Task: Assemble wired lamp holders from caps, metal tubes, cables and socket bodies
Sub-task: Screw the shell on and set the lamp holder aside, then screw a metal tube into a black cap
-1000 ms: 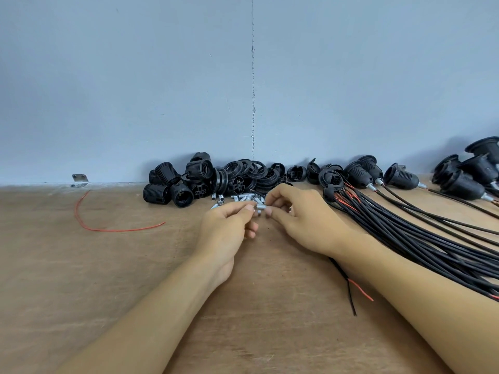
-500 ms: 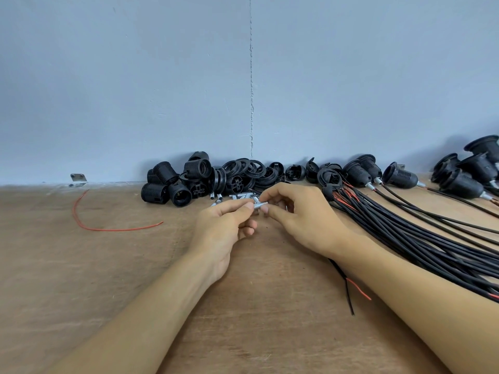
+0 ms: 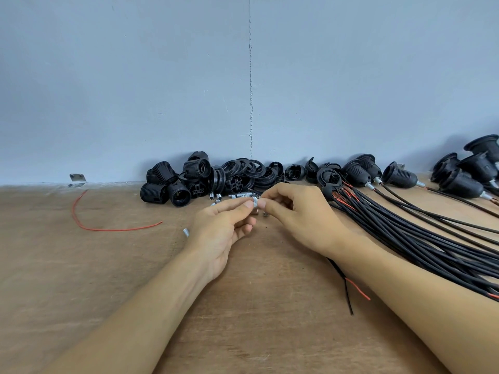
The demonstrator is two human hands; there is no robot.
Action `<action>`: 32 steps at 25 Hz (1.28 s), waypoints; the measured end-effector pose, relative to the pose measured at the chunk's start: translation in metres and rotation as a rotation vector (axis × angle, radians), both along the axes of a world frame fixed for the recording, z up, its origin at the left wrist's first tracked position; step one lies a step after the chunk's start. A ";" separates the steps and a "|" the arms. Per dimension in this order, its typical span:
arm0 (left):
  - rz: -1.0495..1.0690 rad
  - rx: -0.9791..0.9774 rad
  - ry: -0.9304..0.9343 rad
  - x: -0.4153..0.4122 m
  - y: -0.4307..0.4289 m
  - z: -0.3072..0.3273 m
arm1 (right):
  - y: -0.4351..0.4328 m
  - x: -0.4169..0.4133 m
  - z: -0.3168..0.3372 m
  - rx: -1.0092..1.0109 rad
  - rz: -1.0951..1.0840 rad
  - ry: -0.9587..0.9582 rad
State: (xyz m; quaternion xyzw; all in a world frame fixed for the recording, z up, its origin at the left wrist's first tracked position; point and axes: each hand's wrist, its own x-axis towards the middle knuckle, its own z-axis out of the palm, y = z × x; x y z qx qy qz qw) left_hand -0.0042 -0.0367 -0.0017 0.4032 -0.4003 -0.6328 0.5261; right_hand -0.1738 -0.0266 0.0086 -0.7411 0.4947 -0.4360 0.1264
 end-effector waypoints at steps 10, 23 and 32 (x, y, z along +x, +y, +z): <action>-0.001 -0.037 -0.011 -0.001 0.005 0.002 | 0.002 0.006 -0.002 0.065 -0.042 0.009; 0.003 -0.011 0.016 -0.001 0.004 0.002 | 0.005 0.004 0.002 0.051 0.015 -0.126; 0.031 0.019 0.045 0.000 0.002 0.002 | 0.006 0.004 0.005 0.079 0.018 -0.089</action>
